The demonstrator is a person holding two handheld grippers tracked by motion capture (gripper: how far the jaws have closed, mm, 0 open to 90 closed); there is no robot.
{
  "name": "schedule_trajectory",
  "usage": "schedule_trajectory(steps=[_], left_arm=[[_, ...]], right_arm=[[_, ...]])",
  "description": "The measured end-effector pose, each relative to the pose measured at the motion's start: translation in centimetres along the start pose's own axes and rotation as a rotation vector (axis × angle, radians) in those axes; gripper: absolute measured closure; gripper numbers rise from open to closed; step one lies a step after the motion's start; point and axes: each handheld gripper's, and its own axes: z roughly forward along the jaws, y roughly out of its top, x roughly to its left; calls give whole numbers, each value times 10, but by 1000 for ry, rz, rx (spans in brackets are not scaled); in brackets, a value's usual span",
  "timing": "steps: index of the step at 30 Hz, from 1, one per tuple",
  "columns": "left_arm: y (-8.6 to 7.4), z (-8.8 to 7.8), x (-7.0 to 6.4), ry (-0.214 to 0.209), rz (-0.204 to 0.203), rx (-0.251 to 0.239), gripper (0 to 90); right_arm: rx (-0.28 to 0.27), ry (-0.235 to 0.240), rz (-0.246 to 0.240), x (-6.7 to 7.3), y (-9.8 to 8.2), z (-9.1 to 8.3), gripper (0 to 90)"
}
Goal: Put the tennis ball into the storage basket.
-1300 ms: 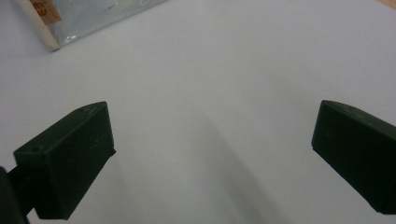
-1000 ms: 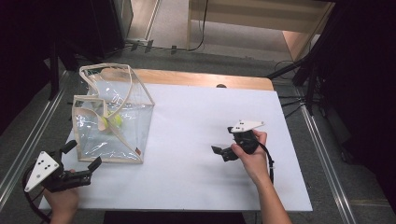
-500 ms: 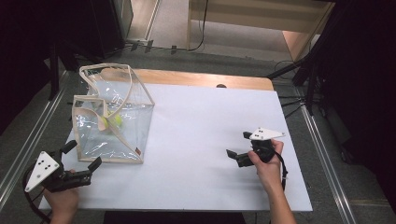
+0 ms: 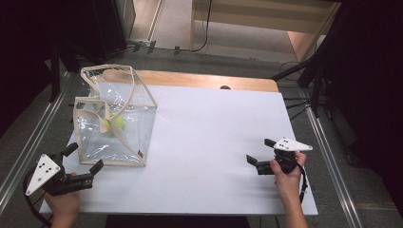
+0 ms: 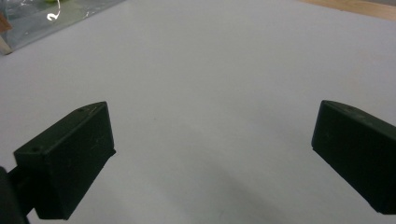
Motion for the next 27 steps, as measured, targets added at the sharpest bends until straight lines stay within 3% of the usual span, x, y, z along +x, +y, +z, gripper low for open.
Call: schedule_trajectory(steps=[9, 16, 19, 27], left_arm=[[0, 0, 0, 4, 5, 3, 0], [0, 1, -1, 2, 12, 6, 0], [1, 2, -1, 1, 14, 6, 0], [1, 2, -2, 8, 17, 9, 0]], right_arm=[[-41, -51, 46, -12, -22, -26, 0], [-113, -66, 105, -21, -36, -44, 0], [-100, -111, 97, -21, -39, -47, 0], [-103, -142, 125, -27, -46, -52, 0]])
